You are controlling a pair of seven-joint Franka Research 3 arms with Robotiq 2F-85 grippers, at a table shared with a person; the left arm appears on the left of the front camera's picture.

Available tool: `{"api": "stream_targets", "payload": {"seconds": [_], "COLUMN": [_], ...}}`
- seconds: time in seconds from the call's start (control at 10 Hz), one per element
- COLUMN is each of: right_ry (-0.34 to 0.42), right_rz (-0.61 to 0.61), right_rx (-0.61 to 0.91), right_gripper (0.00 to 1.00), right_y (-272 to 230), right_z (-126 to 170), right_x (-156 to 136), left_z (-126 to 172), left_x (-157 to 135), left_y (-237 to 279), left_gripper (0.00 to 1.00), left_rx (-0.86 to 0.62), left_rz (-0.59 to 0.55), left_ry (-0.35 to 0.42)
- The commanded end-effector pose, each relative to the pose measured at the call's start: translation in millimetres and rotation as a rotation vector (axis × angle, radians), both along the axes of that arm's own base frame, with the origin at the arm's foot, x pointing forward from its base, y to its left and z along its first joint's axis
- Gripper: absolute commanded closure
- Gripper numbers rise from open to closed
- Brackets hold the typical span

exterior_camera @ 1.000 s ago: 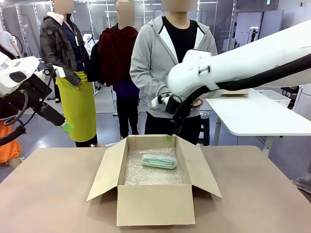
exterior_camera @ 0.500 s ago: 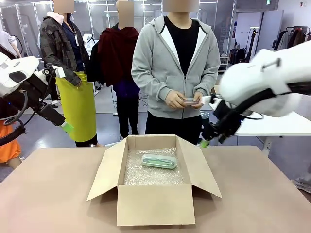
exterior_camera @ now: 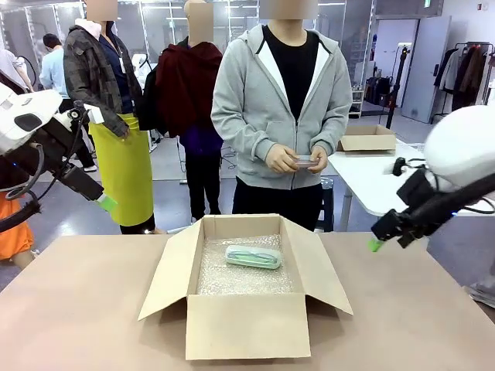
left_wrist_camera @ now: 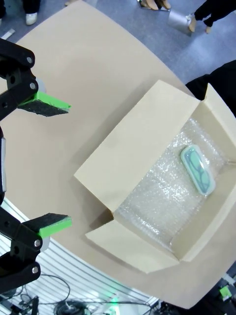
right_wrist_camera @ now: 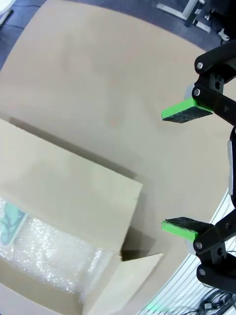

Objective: Pack the glasses set securely to prepare it for shipping.
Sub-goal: Put the Glasses case from the right side of the table into the Package Box.

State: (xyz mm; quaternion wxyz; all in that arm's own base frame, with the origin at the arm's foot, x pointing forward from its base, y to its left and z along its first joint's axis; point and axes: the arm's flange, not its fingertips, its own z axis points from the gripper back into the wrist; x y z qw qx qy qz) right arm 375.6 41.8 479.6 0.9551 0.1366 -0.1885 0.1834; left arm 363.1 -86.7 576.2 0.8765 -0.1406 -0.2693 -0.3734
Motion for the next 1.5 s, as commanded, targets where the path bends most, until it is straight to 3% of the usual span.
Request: {"api": "stream_targets", "payload": {"seconds": [0.0, 0.2, 0.3, 1.4], "right_ry": [0.003, 0.028, -0.008, -0.008], "right_rz": [0.004, 0.069, 0.01, 0.01], "right_rx": [-0.002, 0.06, -0.001, -0.001], "right_gripper": [0.03, 0.03, 0.03, 0.03], "right_y": [-10.5, -9.7, -12.9, -12.9], "right_z": [11.9, 7.1, 14.7, 14.7], "right_x": [-24.9, -15.2, -16.7, -16.7], "left_z": [1.0, 1.0, 1.0, 1.0], "left_x": [0.1, 0.1, 0.1, 0.1], "left_y": [2.9, 2.9, 2.9, 2.9], "left_gripper": [0.0, 0.0, 0.0, 0.0], "left_rx": [-0.018, -0.018, -0.018, -0.018], "left_rz": [-0.026, -0.026, -0.026, -0.026], "left_ry": [-0.004, -0.004, -0.004, -0.004]}}
